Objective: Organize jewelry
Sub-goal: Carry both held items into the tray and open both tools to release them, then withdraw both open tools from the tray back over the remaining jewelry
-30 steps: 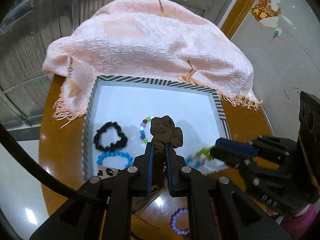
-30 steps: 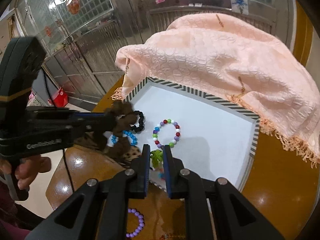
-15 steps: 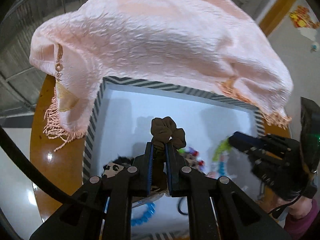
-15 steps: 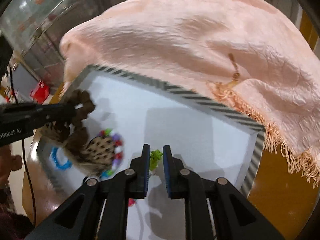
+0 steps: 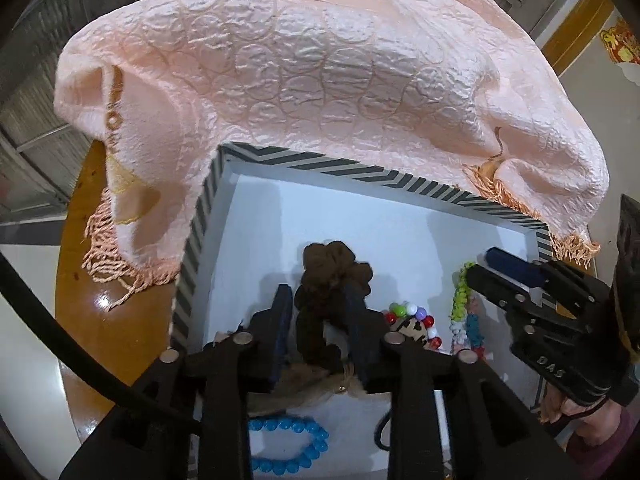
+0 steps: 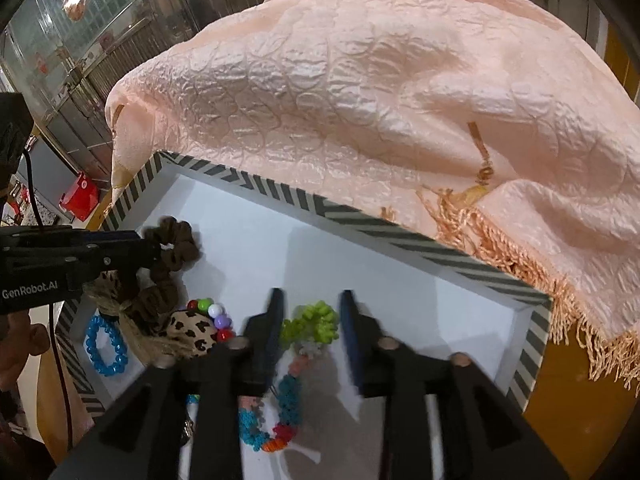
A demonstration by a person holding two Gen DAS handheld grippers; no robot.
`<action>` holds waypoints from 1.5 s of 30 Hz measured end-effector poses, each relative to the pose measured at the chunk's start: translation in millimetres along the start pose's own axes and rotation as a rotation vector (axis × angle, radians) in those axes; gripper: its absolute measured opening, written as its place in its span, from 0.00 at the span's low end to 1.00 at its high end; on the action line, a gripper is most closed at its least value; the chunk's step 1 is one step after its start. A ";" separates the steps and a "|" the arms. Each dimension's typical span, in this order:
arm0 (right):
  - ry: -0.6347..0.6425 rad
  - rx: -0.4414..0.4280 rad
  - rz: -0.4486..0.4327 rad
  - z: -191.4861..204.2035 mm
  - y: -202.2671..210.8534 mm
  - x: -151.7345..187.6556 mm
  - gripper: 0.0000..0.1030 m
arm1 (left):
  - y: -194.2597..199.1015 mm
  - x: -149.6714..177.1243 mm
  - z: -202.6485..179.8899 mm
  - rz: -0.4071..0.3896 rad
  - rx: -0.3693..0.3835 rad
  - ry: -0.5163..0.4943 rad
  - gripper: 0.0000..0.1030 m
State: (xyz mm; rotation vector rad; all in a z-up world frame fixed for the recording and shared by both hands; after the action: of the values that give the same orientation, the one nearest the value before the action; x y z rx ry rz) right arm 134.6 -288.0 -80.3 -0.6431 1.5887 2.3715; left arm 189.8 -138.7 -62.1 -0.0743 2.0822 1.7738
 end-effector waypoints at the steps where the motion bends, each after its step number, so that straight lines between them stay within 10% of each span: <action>1: -0.010 0.000 -0.009 -1.3 4.3 1.2 0.36 | 1.8 -0.6 1.9 -0.002 -0.001 0.005 0.22; 45: -0.076 0.025 -0.092 58.3 137.6 117.4 0.54 | 109.4 134.4 -30.4 -0.235 -0.189 -0.101 0.27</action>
State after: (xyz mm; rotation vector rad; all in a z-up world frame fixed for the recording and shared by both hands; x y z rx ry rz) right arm -38.9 -296.1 -3.3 -0.5999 1.5212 2.2791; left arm 26.1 -117.7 -1.2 -0.2657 1.7533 1.7840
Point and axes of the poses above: each gripper's, at about its wrist camera, not at the fingertips, and y roughly against the way its jaws point, z to its left, x to its underside, the point moved 4 cm from there along -y, roughly the way its jaws point, and after that the axes turned 6 degrees about -x, right-handed, at the moved point
